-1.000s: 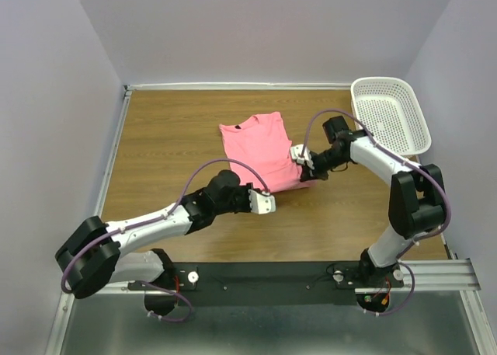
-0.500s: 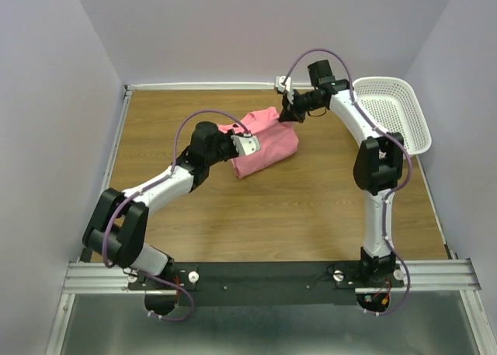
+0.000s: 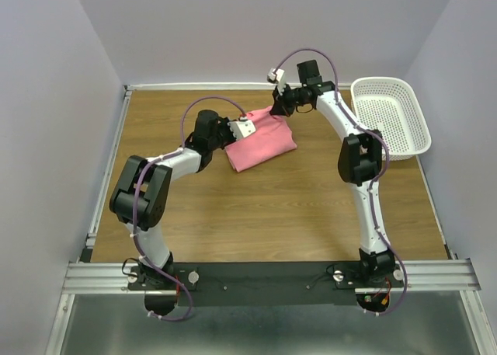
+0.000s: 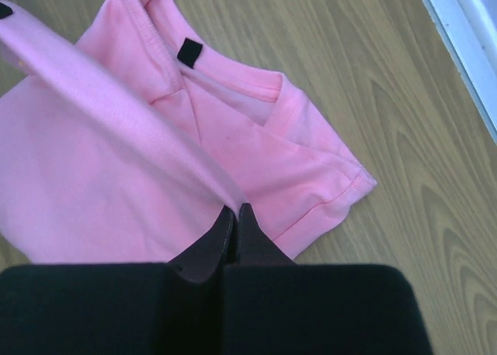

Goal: Fold and stack the t-shirts

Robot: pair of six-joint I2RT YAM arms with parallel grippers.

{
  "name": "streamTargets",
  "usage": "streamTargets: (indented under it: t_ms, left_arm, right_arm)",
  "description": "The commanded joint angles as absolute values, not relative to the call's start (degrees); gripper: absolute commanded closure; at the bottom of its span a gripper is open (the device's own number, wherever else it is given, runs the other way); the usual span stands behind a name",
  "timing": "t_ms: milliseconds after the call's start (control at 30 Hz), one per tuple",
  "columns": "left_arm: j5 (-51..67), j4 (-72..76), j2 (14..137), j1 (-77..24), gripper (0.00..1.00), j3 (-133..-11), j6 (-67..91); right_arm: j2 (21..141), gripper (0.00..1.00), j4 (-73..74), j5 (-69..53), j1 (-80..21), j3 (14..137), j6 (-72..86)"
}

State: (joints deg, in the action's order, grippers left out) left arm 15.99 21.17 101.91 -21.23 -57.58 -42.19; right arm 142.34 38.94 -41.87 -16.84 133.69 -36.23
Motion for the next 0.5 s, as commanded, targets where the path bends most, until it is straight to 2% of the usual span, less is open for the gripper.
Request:
streamTargets:
  t_ms: [0,467]
  left_arm:
    - [12.4,23.6,104.0,-20.3,1.0,-60.8,-40.9]
    - [9.1,24.4,109.8,-19.2,1.0,-67.1,-42.3]
  right_arm:
    - [143.8,0.99,31.8,-38.1,-17.4,135.5,-30.7]
    - [145.5,0.99,25.1,-33.8,-17.9,135.4,-24.3]
